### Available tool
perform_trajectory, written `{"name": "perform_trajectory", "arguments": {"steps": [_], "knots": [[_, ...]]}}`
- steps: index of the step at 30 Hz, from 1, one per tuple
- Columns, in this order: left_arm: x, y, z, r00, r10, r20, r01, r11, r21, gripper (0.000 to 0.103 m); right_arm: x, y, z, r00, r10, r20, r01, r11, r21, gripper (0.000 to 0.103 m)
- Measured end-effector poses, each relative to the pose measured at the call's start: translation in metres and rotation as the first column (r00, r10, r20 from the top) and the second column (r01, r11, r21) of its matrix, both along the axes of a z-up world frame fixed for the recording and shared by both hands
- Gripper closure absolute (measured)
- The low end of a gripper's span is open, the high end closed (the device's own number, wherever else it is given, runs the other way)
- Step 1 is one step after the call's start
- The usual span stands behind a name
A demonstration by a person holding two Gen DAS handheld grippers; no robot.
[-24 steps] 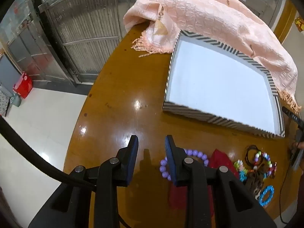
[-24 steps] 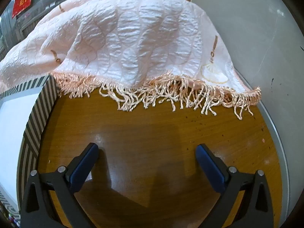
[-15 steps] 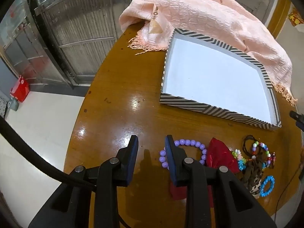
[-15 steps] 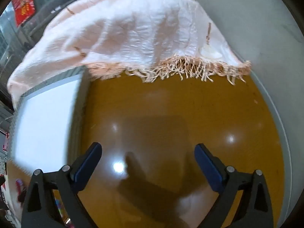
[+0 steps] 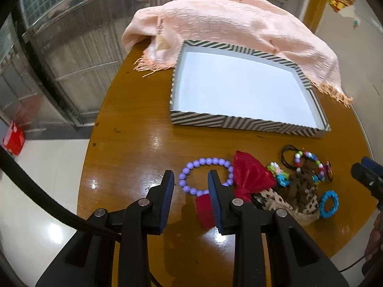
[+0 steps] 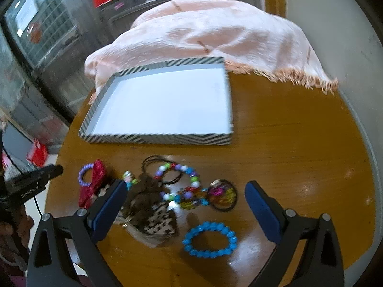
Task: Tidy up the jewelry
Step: 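Move both tools toward the jewelry pile beside the striped tray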
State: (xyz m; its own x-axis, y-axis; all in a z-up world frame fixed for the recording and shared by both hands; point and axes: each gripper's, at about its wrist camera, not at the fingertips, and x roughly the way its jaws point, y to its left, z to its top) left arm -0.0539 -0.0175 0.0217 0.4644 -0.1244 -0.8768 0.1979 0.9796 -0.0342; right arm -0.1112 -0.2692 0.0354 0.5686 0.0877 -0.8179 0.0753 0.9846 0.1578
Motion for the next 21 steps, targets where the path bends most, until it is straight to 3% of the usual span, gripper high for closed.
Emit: {"name": "perform_trajectory", "arguments": {"steps": [6, 10, 21], "knots": [[-0.01, -0.005, 0.002, 0.999, -0.028, 0.025, 0.028, 1.0, 0.009, 0.088, -0.007, 0.031, 0.01, 0.998, 0.059, 0.016, -0.059, 0.998, -0.004, 0.003], [-0.016, -0.005, 0.001, 0.999, -0.028, 0.031, 0.028, 1.0, 0.007, 0.088, -0.011, 0.046, 0.013, 0.995, 0.1, 0.015, -0.099, 0.994, -0.053, 0.003], [-0.018, -0.01, 0.0, 0.999, -0.023, 0.029, 0.023, 1.0, -0.002, 0.088, -0.013, 0.047, 0.017, 0.99, 0.141, 0.004, -0.14, 0.987, -0.078, 0.003]]}}
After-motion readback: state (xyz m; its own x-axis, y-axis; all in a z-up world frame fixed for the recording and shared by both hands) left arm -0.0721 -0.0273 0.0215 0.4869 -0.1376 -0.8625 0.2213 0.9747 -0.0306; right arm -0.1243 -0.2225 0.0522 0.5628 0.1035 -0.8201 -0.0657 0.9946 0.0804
